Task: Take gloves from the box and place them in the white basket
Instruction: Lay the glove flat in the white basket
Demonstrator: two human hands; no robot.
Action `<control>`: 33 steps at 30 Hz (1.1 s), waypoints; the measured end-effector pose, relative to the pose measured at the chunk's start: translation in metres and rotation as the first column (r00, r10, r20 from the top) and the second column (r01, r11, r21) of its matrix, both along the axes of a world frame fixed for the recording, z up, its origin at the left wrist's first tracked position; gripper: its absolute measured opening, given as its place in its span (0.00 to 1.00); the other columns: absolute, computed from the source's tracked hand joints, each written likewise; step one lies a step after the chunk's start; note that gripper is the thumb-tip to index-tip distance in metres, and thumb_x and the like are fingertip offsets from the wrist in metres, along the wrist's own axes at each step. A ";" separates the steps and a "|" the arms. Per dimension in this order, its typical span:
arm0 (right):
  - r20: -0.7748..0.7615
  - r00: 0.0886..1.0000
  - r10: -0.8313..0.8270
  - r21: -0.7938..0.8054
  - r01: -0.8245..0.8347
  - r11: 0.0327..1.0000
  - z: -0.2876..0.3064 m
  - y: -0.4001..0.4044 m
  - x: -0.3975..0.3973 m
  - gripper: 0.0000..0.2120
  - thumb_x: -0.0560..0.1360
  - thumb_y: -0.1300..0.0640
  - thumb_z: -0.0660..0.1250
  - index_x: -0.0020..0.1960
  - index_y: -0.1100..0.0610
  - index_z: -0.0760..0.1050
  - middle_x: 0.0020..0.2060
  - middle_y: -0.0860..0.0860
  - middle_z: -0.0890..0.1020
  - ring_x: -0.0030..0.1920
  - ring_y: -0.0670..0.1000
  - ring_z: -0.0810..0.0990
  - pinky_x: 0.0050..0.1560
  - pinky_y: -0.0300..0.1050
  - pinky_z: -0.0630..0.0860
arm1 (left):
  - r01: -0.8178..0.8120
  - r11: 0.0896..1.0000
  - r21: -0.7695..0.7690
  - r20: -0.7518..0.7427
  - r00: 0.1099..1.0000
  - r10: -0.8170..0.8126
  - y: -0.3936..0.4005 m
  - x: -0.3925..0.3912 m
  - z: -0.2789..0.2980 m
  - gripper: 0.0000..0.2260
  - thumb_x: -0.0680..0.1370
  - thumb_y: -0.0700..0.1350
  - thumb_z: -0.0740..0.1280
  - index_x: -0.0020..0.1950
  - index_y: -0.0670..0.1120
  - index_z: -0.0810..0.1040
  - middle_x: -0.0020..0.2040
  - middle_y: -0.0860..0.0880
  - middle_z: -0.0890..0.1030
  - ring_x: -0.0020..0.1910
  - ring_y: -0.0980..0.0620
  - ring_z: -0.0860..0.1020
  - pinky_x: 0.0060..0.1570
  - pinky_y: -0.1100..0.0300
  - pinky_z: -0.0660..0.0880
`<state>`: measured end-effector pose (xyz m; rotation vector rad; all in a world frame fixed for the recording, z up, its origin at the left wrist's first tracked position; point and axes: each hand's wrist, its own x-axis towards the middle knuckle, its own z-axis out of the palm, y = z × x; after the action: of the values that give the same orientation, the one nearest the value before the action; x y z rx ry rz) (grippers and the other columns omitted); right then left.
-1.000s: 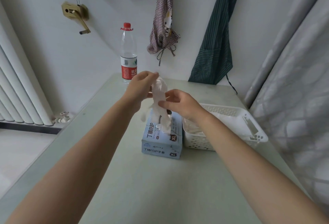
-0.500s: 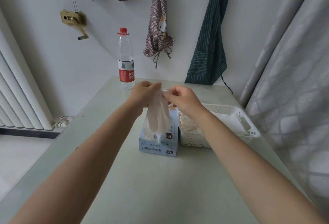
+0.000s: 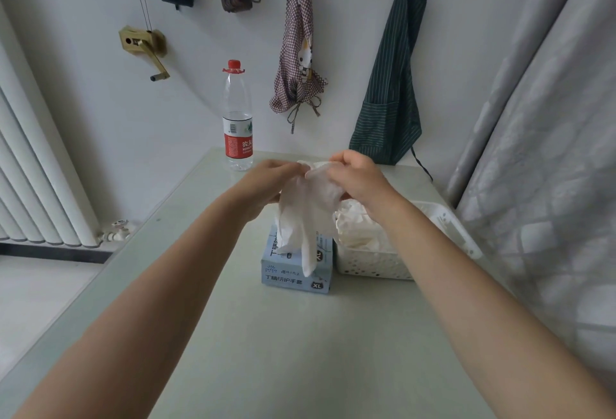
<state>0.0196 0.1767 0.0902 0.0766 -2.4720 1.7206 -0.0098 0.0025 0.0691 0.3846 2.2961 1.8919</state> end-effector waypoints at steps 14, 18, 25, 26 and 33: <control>-0.074 0.992 -0.103 0.121 0.112 0.986 0.006 0.000 -0.005 0.08 0.76 0.57 0.60 0.39 0.57 0.72 0.33 0.49 0.71 0.36 0.49 0.69 0.39 0.46 0.68 | 0.128 0.968 -0.216 -0.006 0.991 -0.132 0.006 0.001 -0.007 0.18 0.70 0.54 0.74 0.50 0.41 0.80 0.44 0.45 0.81 0.45 0.46 0.80 0.48 0.51 0.76; -0.123 0.971 -0.206 0.067 0.215 0.974 0.013 0.005 -0.007 0.06 0.76 0.59 0.58 0.40 0.56 0.65 0.32 0.49 0.65 0.34 0.49 0.64 0.35 0.44 0.61 | 0.064 0.963 -0.261 0.008 0.998 -0.064 0.009 -0.007 -0.014 0.07 0.74 0.37 0.68 0.51 0.44 0.79 0.47 0.43 0.84 0.50 0.41 0.82 0.53 0.47 0.79; -0.119 0.981 -0.153 0.109 0.166 0.980 0.010 0.011 -0.012 0.07 0.75 0.57 0.62 0.43 0.60 0.75 0.34 0.49 0.71 0.36 0.48 0.69 0.34 0.42 0.65 | 0.055 0.998 0.009 -0.012 0.998 -0.054 0.016 -0.011 -0.020 0.11 0.78 0.45 0.63 0.54 0.43 0.82 0.51 0.45 0.83 0.50 0.48 0.81 0.53 0.57 0.76; -0.118 0.984 -0.134 0.121 0.148 0.981 0.010 0.009 -0.013 0.07 0.75 0.56 0.63 0.43 0.60 0.76 0.33 0.49 0.71 0.35 0.48 0.69 0.33 0.40 0.66 | 0.101 0.995 0.010 -0.046 0.994 -0.100 0.019 -0.011 -0.019 0.11 0.77 0.47 0.67 0.56 0.44 0.81 0.52 0.47 0.84 0.52 0.50 0.82 0.54 0.58 0.77; -0.194 0.959 -0.206 -0.012 0.207 0.978 0.011 0.013 -0.020 0.14 0.77 0.56 0.62 0.33 0.53 0.65 0.26 0.45 0.65 0.24 0.43 0.62 0.22 0.33 0.60 | 0.004 0.962 -0.273 -0.016 1.000 -0.009 0.020 -0.015 -0.025 0.07 0.71 0.39 0.64 0.33 0.44 0.79 0.34 0.49 0.78 0.37 0.48 0.75 0.45 0.54 0.76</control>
<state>0.0001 0.1897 0.1014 -0.0123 -2.2589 1.5386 -0.0244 0.0224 0.0446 0.3719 2.5163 1.5425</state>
